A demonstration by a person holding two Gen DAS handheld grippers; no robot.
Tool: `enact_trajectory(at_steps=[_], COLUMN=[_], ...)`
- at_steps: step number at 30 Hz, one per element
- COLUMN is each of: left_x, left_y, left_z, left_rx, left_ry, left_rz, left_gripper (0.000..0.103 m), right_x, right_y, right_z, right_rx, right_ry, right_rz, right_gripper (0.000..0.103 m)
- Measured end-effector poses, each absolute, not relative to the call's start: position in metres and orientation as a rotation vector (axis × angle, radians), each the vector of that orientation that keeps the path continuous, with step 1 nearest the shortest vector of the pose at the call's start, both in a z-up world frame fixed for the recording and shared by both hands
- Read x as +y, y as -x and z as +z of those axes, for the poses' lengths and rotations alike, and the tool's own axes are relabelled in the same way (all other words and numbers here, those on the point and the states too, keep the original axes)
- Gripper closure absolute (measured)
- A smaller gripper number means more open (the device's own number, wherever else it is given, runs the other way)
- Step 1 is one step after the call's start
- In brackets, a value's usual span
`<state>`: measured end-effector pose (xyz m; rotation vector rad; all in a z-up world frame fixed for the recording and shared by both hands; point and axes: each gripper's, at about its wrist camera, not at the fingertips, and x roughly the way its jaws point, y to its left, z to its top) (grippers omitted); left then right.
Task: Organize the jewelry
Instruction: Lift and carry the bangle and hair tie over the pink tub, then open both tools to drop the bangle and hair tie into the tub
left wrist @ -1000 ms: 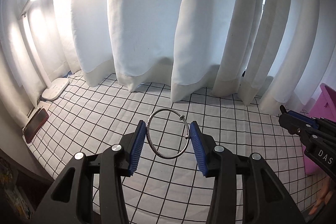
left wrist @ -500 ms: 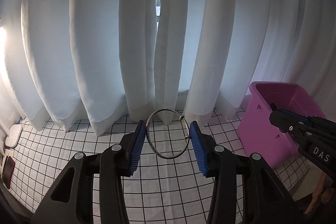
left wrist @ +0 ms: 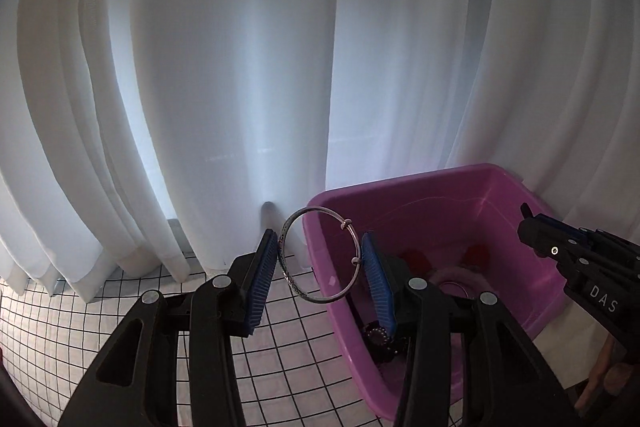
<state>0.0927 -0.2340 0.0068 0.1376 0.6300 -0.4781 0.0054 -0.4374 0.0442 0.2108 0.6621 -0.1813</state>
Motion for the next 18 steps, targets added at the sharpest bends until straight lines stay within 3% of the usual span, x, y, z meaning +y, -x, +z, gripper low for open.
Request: enact_trajectory(at_steps=[9, 18], left_x=[-0.326, -0.347], left_y=[-0.117, -0.132], left_z=[-0.034, -0.079], left_rx=[0.809, 0.998], left_ry=[-0.155, -0.154], left_rz=[-0.462, -0.368], left_gripper=[0.060, 0.059], right_x=[-0.511, -0.533], right_y=[-0.026, -0.048], right_z=[0.002, -0.032], right_rx=[0.784, 0.911], right_ry=[-0.250, -0.278], right_rz=[-0.152, -0.087], right_gripper=[0.082, 0.082])
